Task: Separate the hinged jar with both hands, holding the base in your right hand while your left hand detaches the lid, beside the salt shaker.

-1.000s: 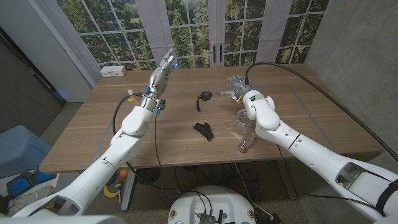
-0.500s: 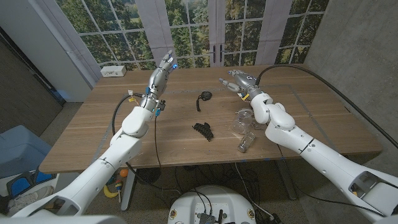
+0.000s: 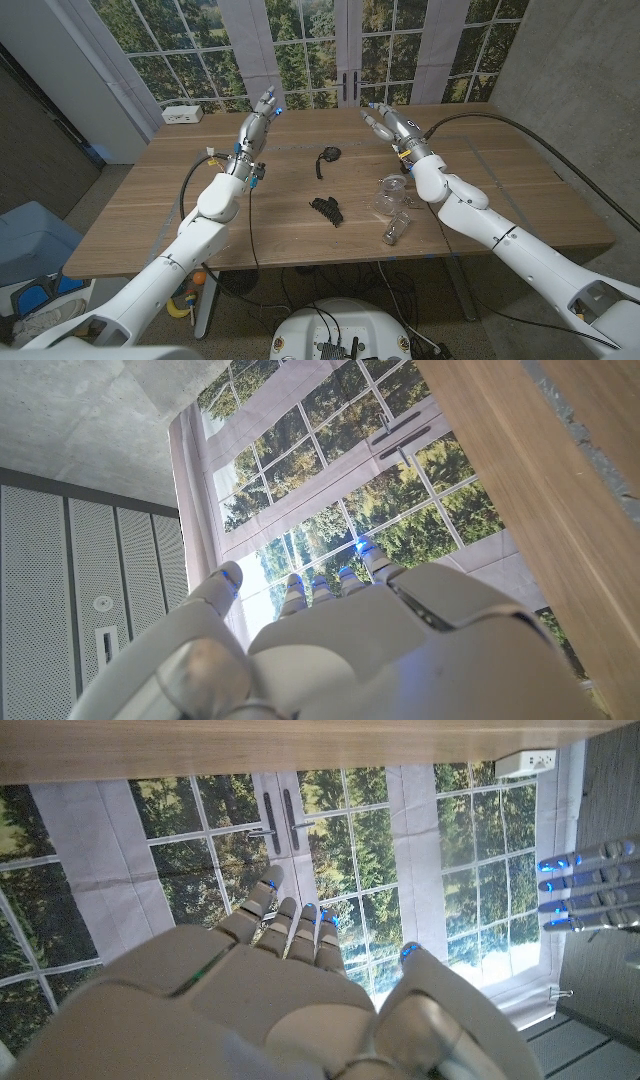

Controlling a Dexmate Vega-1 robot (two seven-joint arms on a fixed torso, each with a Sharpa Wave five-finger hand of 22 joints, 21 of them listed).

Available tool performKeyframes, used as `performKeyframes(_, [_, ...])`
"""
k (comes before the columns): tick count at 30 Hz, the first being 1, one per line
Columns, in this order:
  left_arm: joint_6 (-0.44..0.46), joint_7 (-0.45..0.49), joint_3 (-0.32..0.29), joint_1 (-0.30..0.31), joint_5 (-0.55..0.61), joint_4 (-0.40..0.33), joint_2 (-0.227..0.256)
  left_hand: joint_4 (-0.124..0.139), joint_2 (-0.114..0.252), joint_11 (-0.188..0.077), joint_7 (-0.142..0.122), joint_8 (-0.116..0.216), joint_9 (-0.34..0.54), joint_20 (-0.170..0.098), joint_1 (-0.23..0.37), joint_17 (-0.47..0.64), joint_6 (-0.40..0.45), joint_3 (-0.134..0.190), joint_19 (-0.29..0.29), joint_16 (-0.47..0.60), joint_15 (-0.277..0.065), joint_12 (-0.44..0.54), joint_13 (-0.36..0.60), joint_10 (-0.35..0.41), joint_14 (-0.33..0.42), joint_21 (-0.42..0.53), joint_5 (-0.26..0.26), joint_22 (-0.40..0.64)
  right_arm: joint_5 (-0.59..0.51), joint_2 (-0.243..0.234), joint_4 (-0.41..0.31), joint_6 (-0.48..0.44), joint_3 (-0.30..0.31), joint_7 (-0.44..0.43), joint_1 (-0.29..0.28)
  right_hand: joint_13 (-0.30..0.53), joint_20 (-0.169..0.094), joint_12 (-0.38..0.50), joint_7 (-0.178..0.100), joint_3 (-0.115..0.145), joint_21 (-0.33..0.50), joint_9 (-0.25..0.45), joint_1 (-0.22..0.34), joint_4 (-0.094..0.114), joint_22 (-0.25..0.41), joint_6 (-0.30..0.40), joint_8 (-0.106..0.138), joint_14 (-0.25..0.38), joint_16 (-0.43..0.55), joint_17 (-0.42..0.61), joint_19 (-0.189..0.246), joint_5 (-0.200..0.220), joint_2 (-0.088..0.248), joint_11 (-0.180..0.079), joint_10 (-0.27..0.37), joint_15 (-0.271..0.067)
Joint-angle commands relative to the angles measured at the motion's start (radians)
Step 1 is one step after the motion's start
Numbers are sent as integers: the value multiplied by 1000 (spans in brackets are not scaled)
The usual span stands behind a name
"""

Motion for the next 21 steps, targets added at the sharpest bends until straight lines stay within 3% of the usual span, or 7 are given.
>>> performKeyframes(1, [41,-1,5,-6,-26,21,4,2,67,3,3,-4,3,-31,-13,2,-7,14,-5,3,-37,2,3,-4,-22,-9,11,2,241,29,132,218,80,-56,-10,-4,-77,1,3,25,-4,1,-4,-1,0,18,2,11,5,-6,14,11,45,2,14,-64])
performKeyframes(21, [108,28,5,30,-62,12,14,12,59,2,3,-3,2,-28,-17,0,-13,36,-7,0,-37,1,2,-10,-26,-20,17,1,579,114,341,586,158,46,-6,-34,-73,5,17,89,-10,1,-24,-3,0,64,7,52,15,-36,59,11,36,12,49,-58])
